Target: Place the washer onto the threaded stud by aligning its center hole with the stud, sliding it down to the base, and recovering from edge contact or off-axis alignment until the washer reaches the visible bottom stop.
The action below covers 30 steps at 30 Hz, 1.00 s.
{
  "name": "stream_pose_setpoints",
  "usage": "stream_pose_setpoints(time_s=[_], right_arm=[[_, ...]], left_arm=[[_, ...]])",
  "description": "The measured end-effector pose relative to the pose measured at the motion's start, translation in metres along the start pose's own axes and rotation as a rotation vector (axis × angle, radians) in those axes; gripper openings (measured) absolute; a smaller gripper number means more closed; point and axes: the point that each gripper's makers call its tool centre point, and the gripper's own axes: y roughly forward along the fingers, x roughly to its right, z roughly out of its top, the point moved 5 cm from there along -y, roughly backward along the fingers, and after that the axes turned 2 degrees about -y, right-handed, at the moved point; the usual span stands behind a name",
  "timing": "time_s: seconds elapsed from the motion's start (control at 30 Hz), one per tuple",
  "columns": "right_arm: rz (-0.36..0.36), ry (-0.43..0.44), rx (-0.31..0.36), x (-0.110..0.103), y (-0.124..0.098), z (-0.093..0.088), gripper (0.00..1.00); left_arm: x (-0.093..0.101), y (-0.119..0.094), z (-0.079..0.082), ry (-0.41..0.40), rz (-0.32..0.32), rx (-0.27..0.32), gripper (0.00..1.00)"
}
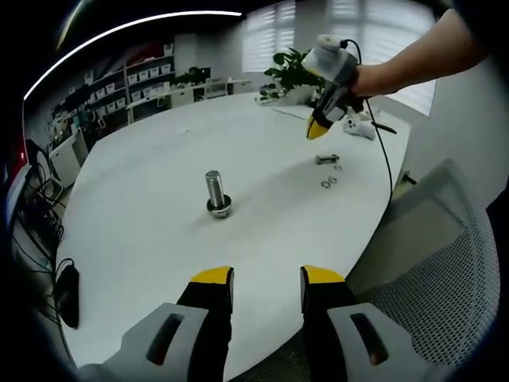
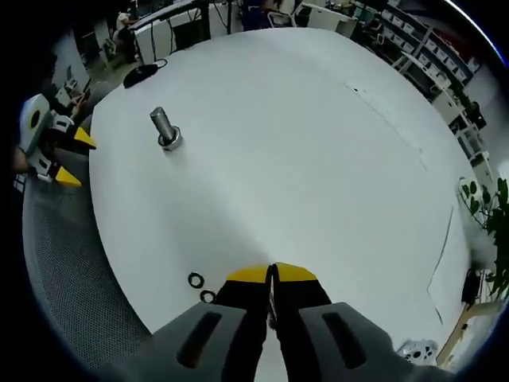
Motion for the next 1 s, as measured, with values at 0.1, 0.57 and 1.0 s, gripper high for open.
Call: stream_pose_setpoints(time_s=[0.1, 0.57, 1.0], right_arm=[[-0.005, 0.023, -0.005, 0.006, -0.001, -0.008, 0.04], [-0.017, 0.027, -0.065, 0.012, -0.003, -0.035, 0.06], [-0.008, 0.018, -0.153, 0.013, -0.003, -0.076, 0.1]], left_arm=[[0.0, 0.0, 0.0, 0.0, -0.003, -0.002, 0.32], [0.002, 0.001, 0.0, 0.001, -0.013, -0.005, 0.32], [0.002, 0.001, -0.001, -0.002, -0.015, -0.011, 0.31]])
